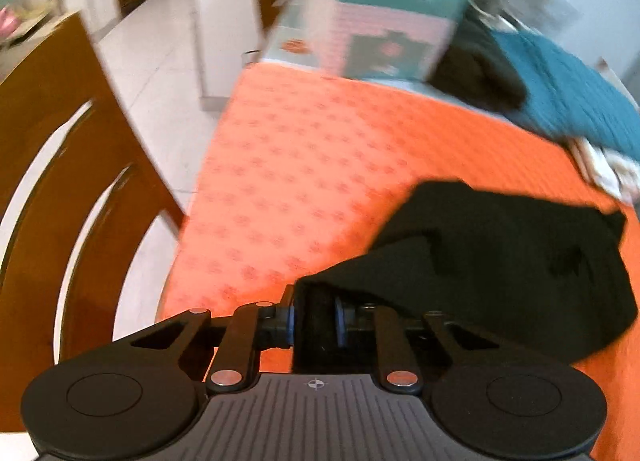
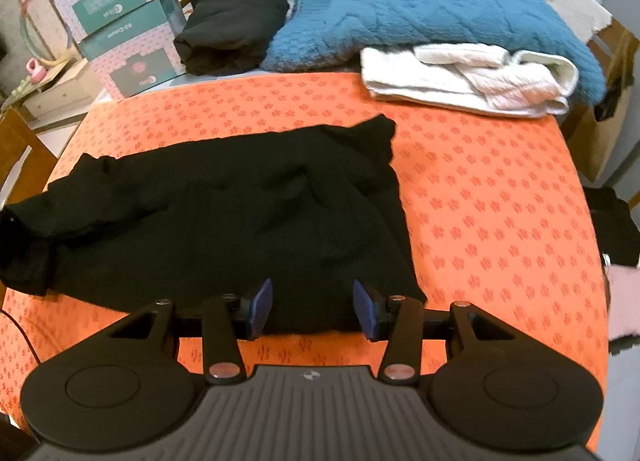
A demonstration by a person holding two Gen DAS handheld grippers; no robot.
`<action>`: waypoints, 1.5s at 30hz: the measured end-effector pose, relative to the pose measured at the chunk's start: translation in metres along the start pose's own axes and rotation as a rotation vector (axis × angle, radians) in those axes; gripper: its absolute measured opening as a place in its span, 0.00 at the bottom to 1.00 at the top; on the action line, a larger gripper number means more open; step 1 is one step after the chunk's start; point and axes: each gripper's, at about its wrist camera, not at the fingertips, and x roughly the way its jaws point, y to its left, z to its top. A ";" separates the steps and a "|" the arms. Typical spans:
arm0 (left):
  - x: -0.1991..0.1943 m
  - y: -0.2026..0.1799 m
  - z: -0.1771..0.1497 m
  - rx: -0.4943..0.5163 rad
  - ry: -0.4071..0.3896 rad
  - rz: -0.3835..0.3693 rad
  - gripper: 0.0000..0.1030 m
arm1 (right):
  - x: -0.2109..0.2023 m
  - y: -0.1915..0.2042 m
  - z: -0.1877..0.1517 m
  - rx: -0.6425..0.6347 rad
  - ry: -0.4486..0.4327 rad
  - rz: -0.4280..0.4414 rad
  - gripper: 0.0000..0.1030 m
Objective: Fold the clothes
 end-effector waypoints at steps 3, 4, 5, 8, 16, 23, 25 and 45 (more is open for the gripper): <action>0.004 0.019 0.007 -0.076 0.001 0.040 0.20 | 0.011 0.002 0.010 -0.009 0.007 0.010 0.49; 0.006 0.027 0.009 -0.111 0.000 0.055 0.20 | 0.015 0.003 0.013 -0.010 0.011 0.014 0.49; 0.007 0.034 0.011 -0.145 -0.006 0.077 0.20 | 0.018 0.003 0.015 -0.011 0.014 0.018 0.49; 0.008 0.060 0.016 -0.239 -0.021 0.132 0.21 | 0.028 0.006 0.021 -0.025 0.026 0.028 0.49; -0.012 0.063 0.016 -0.145 -0.025 0.086 0.58 | 0.046 0.014 0.031 -0.059 0.051 0.043 0.49; -0.021 0.005 0.002 0.064 0.019 -0.001 0.81 | 0.047 0.016 0.038 -0.088 0.046 0.041 0.49; -0.019 -0.013 -0.001 0.104 0.037 -0.030 0.85 | 0.044 0.015 0.038 -0.096 0.042 0.035 0.53; 0.019 -0.128 -0.025 0.443 0.022 -0.019 0.78 | 0.065 0.006 0.072 -0.273 0.053 -0.045 0.55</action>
